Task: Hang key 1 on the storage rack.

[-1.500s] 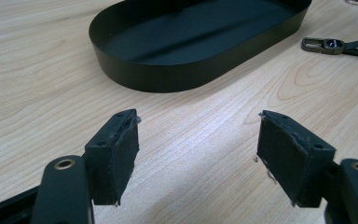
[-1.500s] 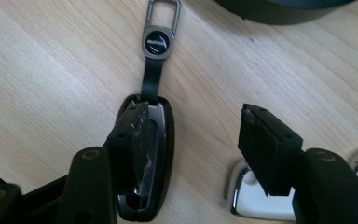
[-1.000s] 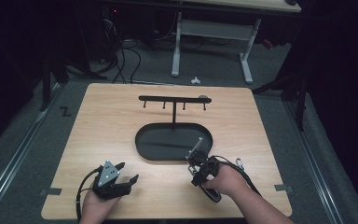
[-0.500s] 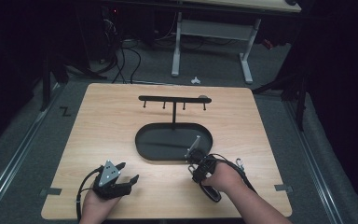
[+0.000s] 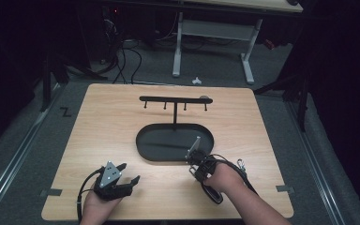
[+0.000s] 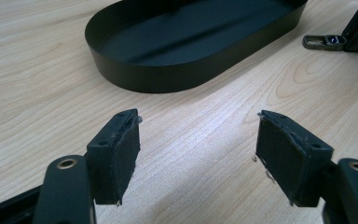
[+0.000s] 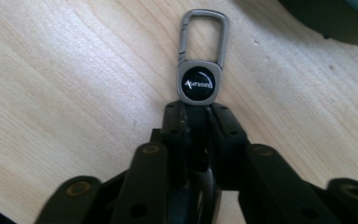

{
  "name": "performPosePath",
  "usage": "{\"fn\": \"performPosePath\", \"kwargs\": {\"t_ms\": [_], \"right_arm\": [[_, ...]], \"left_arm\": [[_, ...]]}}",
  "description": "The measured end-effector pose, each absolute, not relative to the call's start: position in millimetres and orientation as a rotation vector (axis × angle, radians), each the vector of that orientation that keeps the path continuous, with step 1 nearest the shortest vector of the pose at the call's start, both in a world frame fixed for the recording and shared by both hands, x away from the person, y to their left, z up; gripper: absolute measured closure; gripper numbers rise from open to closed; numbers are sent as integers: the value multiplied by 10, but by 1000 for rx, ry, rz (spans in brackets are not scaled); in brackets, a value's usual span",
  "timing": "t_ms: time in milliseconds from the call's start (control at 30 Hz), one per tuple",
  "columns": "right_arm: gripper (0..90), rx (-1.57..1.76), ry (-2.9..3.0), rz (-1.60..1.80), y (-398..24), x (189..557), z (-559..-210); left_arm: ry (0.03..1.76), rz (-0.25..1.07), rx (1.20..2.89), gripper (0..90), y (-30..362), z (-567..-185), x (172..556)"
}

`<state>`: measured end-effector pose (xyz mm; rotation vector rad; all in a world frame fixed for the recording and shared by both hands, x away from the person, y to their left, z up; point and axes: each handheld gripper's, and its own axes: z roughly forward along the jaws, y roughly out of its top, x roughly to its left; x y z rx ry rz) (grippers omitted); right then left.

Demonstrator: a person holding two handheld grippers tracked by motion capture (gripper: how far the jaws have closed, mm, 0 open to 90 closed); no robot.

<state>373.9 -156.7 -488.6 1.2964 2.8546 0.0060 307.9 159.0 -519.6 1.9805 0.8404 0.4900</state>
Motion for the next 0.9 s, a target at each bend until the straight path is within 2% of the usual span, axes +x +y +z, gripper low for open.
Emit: {"fn": "performPosePath", "kwargs": {"t_ms": [533,900], "right_arm": [[803,1211,2889,-2,-1543,3695,-4883],[803,1287,2858,107,-1717,3636,-4557]], "left_arm": [[837,497,1990,314,1582,-5205,3081],[833,496,1994,318,1577,-5204,3078]]}}
